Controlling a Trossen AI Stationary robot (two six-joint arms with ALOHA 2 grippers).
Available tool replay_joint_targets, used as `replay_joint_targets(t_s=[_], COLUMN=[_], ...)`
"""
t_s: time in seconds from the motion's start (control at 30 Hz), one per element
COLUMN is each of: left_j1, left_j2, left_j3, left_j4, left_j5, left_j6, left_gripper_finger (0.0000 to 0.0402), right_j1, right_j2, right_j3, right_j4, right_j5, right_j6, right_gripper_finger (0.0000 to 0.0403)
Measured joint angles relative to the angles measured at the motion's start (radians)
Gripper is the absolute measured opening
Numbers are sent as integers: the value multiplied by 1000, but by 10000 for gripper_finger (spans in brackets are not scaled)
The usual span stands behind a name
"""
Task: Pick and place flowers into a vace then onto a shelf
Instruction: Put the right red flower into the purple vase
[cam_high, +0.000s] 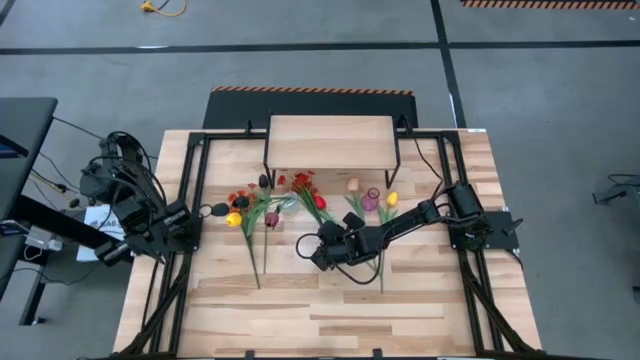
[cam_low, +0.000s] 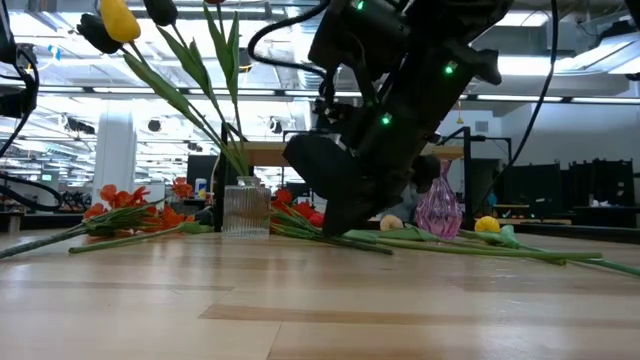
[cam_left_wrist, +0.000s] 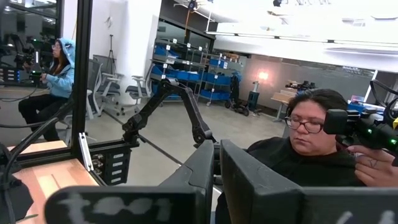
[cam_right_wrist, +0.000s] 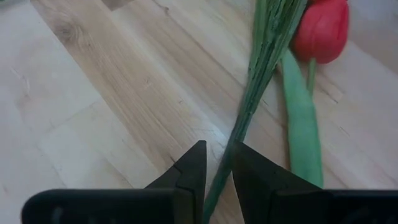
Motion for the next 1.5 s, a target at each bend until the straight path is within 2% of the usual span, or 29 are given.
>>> replay_joint_targets(t_s=[0.13, 0.87, 0.97, 1.1, 1.5], left_j1=[0, 0, 0, 0, 0], left_j2=[0, 0, 0, 0, 0], left_j3=[0, 0, 0, 0, 0], left_j4=[0, -10, -10, -10, -6], left_j5=[0, 0, 0, 0, 0], left_j6=[0, -1, -1, -2, -9], left_gripper_finger=[16, 16, 16, 16, 16], right_j1=[-15, -33, -37, -35, -36], right_j2=[2, -1, -4, -4, -1], right_j3=[0, -23, -49, -54, -55], right_j4=[-1, 13, 39, 37, 37], right_j5=[-35, -83, -103, -107, -83], right_j6=[0, 35, 43, 46, 145], right_gripper_finger=[67, 66, 52, 10, 3])
